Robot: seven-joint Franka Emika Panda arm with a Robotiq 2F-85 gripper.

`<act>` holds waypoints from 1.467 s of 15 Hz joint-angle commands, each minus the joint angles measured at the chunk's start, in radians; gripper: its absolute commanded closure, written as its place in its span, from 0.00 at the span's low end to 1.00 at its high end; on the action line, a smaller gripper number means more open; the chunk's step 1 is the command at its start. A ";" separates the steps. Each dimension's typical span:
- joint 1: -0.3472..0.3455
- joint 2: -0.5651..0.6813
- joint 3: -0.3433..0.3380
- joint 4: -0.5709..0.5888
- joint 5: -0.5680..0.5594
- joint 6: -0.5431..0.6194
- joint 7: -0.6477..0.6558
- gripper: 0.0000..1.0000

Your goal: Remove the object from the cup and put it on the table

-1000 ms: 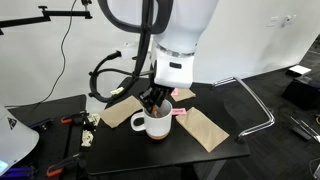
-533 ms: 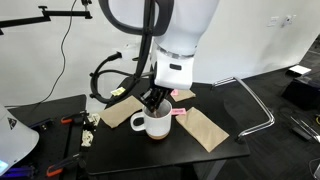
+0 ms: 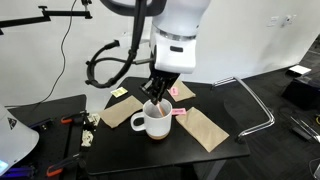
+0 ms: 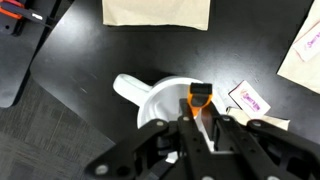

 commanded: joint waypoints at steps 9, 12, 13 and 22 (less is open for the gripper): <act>0.033 -0.272 0.065 -0.059 -0.078 -0.076 0.052 0.96; 0.049 -0.315 0.107 -0.076 -0.064 -0.070 0.057 0.96; 0.056 -0.326 0.123 -0.082 -0.065 -0.067 0.065 0.96; 0.088 -0.313 0.283 -0.173 -0.153 0.133 0.519 0.96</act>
